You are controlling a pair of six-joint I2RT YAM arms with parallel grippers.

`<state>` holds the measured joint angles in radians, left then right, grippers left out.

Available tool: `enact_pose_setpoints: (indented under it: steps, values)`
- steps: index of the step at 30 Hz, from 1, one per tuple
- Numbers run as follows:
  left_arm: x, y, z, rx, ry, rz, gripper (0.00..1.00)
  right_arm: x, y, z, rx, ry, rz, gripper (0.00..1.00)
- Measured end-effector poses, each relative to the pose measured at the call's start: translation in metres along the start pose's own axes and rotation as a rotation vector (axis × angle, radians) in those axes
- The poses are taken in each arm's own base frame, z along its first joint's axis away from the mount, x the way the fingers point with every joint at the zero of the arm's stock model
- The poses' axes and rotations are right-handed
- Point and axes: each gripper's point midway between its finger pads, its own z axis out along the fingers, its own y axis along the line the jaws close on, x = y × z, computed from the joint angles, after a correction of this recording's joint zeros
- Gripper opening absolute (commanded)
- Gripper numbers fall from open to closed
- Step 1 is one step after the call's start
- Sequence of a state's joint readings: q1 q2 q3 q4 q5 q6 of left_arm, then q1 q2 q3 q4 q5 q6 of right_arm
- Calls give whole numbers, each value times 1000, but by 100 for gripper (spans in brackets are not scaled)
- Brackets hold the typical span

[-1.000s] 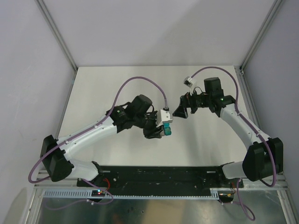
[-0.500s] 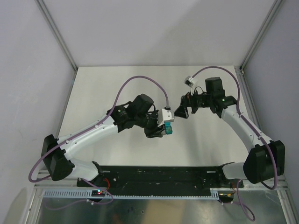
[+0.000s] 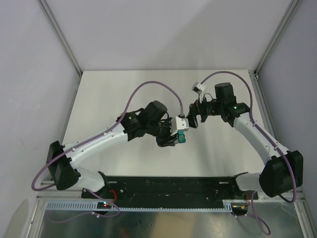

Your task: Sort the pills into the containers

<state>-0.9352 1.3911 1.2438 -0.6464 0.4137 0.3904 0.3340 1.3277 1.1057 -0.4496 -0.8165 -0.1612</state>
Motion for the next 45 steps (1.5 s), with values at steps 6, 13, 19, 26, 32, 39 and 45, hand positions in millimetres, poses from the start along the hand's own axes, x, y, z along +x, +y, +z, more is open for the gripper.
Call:
enact_pose_setpoints:
  steps: [6,13,19,26,32,39,45]
  values:
    - [3,3,3,-19,18,-8,0,0,13,3,-56,3,-7,99]
    - [5,9,3,-54,32,-16,0,2,27,5,-123,10,-27,98]
    - [5,11,2,-67,34,-22,0,14,36,8,-159,44,-35,98]
    - [0,14,2,-84,16,-14,0,31,42,9,-166,86,-45,98]
    - [-4,14,-3,-93,-3,-5,0,30,41,8,-156,80,-63,97]
    - [-3,13,-6,-103,-11,-4,0,30,42,8,-158,80,-62,97]
    - [-3,16,-7,-117,-11,-8,0,29,43,7,-166,76,-49,98]
